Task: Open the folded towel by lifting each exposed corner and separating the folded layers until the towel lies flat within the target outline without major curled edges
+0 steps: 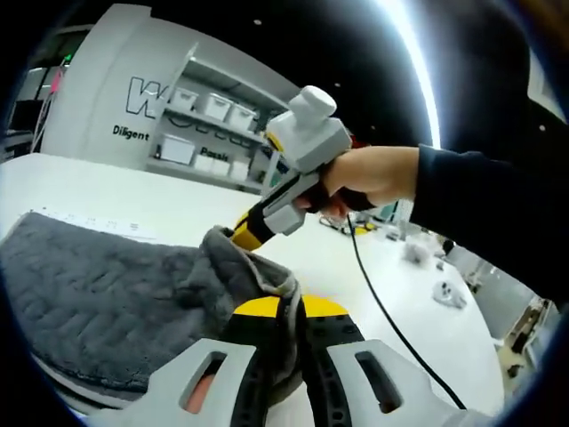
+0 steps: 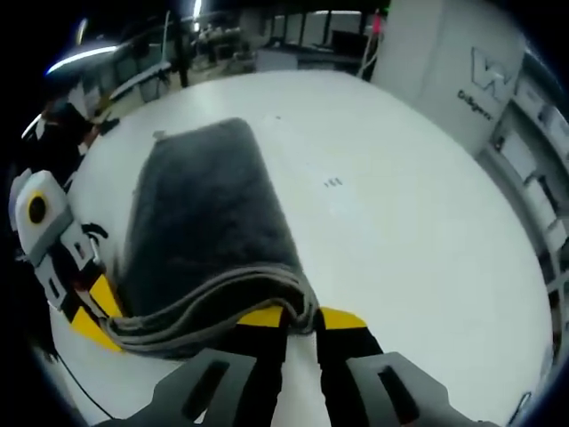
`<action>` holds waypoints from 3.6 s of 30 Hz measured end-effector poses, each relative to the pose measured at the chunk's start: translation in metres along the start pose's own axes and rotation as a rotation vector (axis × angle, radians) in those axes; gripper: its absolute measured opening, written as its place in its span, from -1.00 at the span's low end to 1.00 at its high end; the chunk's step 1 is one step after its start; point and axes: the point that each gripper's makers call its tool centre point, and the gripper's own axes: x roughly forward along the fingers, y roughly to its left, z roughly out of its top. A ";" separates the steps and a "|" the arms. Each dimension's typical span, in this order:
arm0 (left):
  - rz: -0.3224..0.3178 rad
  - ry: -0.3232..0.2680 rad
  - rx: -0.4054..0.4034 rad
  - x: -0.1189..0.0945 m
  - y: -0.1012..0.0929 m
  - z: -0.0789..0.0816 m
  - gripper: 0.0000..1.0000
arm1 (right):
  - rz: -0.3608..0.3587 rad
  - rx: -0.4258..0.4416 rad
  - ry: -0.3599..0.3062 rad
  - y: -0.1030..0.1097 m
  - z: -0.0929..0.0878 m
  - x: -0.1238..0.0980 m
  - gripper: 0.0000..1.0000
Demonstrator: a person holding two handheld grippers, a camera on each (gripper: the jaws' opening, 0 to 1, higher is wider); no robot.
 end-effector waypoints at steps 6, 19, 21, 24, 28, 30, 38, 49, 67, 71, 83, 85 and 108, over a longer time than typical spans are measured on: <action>-0.010 0.019 -0.019 0.003 -0.002 -0.007 -0.90 | -0.015 0.012 0.015 -0.008 -0.010 0.003 -0.81; -0.017 0.042 -0.033 0.006 -0.004 -0.014 -0.89 | -0.038 0.063 0.015 -0.015 -0.020 0.000 -0.79; -0.017 0.045 -0.034 0.006 -0.004 -0.015 -0.89 | -0.051 0.082 -0.016 -0.017 -0.019 -0.003 -0.79; -0.019 0.045 -0.037 0.006 -0.006 -0.015 -0.89 | -0.075 0.126 -0.054 -0.022 -0.021 -0.009 -0.79; -0.023 0.051 -0.040 0.008 -0.007 -0.016 -0.89 | -0.137 0.156 -0.084 -0.031 -0.029 -0.013 -0.82; -0.025 0.055 -0.042 0.009 -0.008 -0.018 -0.88 | -0.151 0.163 -0.084 -0.030 -0.034 -0.014 -0.81; -0.030 0.093 -0.047 0.011 -0.007 -0.030 -0.87 | -0.258 0.326 -0.235 -0.039 -0.025 -0.029 -0.65; -0.029 0.105 -0.024 0.012 -0.010 -0.034 -0.86 | -0.310 0.352 -0.366 -0.022 -0.009 -0.030 -0.55; -0.037 0.120 0.007 0.011 -0.013 -0.040 -0.77 | -0.451 0.417 -0.269 -0.041 -0.059 -0.004 -0.43; -0.064 0.126 0.018 0.009 -0.019 -0.041 -0.64 | -0.456 0.436 -0.282 -0.041 -0.060 -0.005 -0.38; -0.212 0.093 0.383 -0.051 -0.031 -0.034 0.69 | -0.555 0.429 -0.207 -0.033 -0.069 -0.031 -0.01; -0.202 0.098 0.384 -0.057 -0.024 -0.029 0.87 | -0.569 0.419 -0.214 -0.030 -0.064 -0.041 0.15; 0.199 -0.019 0.308 -0.193 0.159 0.082 0.99 | -0.568 0.395 -0.516 0.041 -0.018 -0.081 0.71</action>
